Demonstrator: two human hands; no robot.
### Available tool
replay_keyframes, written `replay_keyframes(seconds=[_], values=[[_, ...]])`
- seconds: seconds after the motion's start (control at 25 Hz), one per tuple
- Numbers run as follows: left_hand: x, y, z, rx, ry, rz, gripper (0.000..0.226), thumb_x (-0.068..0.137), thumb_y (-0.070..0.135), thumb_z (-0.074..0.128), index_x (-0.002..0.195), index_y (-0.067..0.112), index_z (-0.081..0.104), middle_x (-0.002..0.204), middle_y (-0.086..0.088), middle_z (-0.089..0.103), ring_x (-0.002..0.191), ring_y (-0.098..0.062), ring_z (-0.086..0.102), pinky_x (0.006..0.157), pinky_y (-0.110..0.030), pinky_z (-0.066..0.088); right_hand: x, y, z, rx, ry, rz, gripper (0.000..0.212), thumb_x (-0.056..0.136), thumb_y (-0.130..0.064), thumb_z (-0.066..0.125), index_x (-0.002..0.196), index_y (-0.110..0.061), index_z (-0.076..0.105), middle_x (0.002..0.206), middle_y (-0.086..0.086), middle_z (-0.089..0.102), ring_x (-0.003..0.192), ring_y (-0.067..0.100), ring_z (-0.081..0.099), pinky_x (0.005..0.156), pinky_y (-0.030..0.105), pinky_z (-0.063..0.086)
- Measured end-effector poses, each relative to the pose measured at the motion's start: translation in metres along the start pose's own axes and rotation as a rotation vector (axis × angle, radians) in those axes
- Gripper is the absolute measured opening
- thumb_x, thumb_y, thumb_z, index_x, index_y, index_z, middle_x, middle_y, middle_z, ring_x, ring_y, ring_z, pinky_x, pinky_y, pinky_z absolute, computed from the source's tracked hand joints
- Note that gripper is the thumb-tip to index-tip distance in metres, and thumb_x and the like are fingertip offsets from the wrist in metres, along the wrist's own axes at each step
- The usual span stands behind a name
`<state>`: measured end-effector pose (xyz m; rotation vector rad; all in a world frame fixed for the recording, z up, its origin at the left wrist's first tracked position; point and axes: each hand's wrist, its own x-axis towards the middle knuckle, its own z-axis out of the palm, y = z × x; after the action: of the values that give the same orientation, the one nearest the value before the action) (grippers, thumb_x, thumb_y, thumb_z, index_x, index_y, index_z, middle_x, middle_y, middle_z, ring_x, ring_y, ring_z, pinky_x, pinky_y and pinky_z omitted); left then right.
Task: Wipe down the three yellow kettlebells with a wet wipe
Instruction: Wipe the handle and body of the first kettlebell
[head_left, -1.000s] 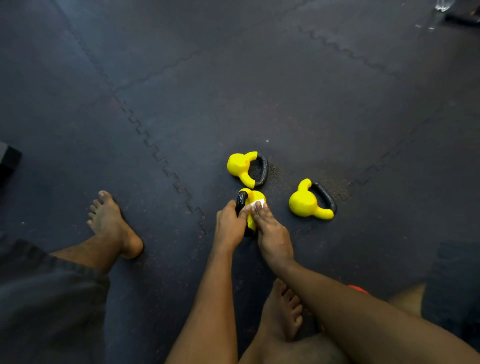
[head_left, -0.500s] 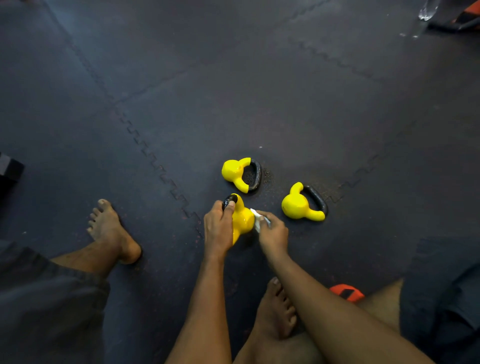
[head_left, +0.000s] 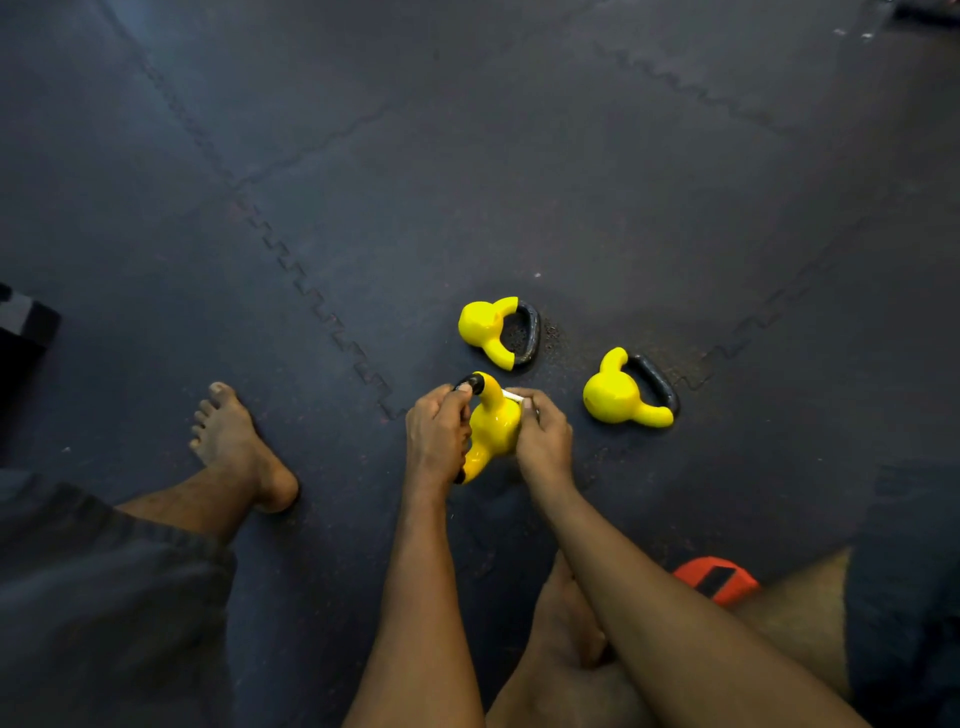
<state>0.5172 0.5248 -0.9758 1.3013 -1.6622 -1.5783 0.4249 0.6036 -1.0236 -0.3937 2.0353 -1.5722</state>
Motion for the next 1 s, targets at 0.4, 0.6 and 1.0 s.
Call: replay_keyframes(seconds=[0.4,0.6,1.0], values=[[-0.002,-0.012,-0.004,0.019,0.064,0.038,0.033,0.085,0.034,0.049,0.058,0.016,0.046,0.05,-0.006,0.036,0.044,-0.022,0.032,0.044,-0.029,0.024,0.014,-0.004,-0.008,0.236,-0.237,0.683,0.037,0.101,-0.041,0.045,0.11,-0.007,0.056,0.106,0.02,0.062,0.082,0.031,0.064,0.061,0.039,0.057],[-0.003,-0.018,0.003,0.031,0.113,0.014,0.033,0.082,0.038,0.049,0.057,0.017,0.046,0.049,-0.003,0.037,0.045,-0.021,0.034,0.043,-0.034,0.028,-0.017,-0.011,-0.003,-0.456,0.09,0.273,0.025,0.095,-0.023,0.054,0.109,-0.012,0.072,0.105,0.016,0.071,0.1,0.034,0.065,0.077,0.034,0.05],[0.001,-0.04,-0.003,0.053,0.19,-0.13,0.036,0.079,0.045,0.048,0.055,0.019,0.052,0.051,-0.003,0.043,0.055,-0.026,0.041,0.056,-0.05,0.038,-0.067,0.02,0.02,-0.39,-0.054,-0.091,0.038,0.103,-0.017,0.041,0.137,-0.024,0.055,0.142,-0.001,0.053,0.131,0.015,0.05,0.106,0.029,0.043]])
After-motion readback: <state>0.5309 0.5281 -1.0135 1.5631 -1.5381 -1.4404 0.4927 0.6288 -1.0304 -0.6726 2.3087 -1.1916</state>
